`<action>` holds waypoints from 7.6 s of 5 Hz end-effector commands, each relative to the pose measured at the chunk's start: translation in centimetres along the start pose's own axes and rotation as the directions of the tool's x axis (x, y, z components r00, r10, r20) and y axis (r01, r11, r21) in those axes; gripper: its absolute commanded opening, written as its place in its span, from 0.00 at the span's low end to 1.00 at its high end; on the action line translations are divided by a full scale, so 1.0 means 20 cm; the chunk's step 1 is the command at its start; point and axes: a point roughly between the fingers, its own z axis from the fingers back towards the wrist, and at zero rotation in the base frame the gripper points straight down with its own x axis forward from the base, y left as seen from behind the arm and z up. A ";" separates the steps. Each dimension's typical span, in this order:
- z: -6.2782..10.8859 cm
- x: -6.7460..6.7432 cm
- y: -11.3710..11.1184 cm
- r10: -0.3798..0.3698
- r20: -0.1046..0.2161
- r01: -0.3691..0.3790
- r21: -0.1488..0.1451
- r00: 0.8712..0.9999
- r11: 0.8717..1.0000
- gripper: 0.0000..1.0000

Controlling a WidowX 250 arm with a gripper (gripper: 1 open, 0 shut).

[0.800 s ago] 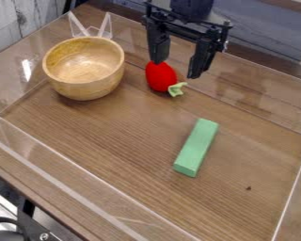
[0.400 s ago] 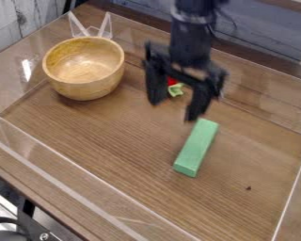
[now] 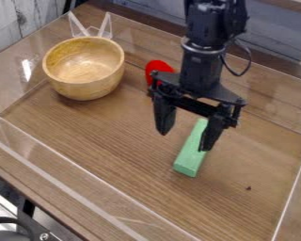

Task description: Put the green block in the brown bowl

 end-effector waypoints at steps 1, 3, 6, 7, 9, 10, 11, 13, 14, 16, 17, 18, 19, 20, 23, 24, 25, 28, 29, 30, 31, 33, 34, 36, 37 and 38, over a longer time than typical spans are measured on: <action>0.00 -0.01 0.02 -0.004 0.045 0.004 -0.016 0.999 1.000 1.00; -0.10 0.02 0.05 -0.027 0.077 0.029 -0.023 0.997 0.999 1.00; -0.22 0.14 0.05 -0.059 0.104 0.062 -0.019 0.993 0.998 1.00; -0.26 0.19 0.01 -0.063 0.113 0.065 -0.018 0.992 0.998 1.00; -0.26 0.19 -0.06 -0.131 0.146 0.136 -0.023 0.981 0.990 0.00; -0.21 0.21 -0.12 -0.127 0.173 0.135 -0.033 0.977 0.990 0.00; -0.17 0.22 -0.16 -0.120 0.210 0.131 -0.037 0.970 0.991 0.00; -0.19 0.14 -0.15 -0.077 0.220 0.088 -0.040 0.972 0.995 0.00; -0.16 0.12 -0.20 -0.047 0.235 0.059 -0.044 0.971 0.997 0.00; -0.17 0.08 -0.12 -0.040 0.244 0.052 -0.042 0.969 0.998 0.00; -0.09 0.11 -0.11 -0.082 0.263 0.094 -0.035 0.961 0.995 0.00; 0.07 0.13 -0.07 -0.104 0.315 0.119 -0.029 0.943 0.992 0.00; 0.25 0.15 0.01 -0.049 0.372 0.062 -0.023 0.927 0.998 0.00; 0.36 0.18 0.15 0.025 0.402 -0.018 -0.021 0.915 1.000 0.00; 0.41 0.18 0.55 0.254 0.409 -0.272 -0.015 0.876 0.962 0.00; 0.37 0.20 0.68 0.299 0.410 -0.326 -0.003 0.862 0.945 0.00; 0.30 0.22 0.80 0.304 0.403 -0.340 0.018 0.863 0.940 0.00; 0.19 0.31 0.96 0.240 0.402 -0.274 0.029 0.884 0.961 0.00; 0.19 0.32 1.00 0.197 0.403 -0.229 0.033 0.894 0.973 0.00; 0.14 0.37 1.08 0.201 0.404 -0.232 0.029 0.892 0.972 0.00; 0.12 0.41 1.14 0.210 0.410 -0.237 0.017 0.887 0.971 0.00; 0.11 0.40 1.22 0.236 0.426 -0.252 -0.019 0.874 0.968 0.00; 0.22 0.41 1.20 0.251 0.441 -0.265 -0.030 0.862 0.964 0.00; 0.32 0.39 1.14 0.137 0.465 -0.149 -0.012 0.875 0.989 0.00; 0.31 0.38 1.12 0.116 0.449 -0.128 -0.004 0.886 0.992 1.00; 0.39 0.36 1.17 0.102 0.443 -0.109 -0.010 0.891 0.994 1.00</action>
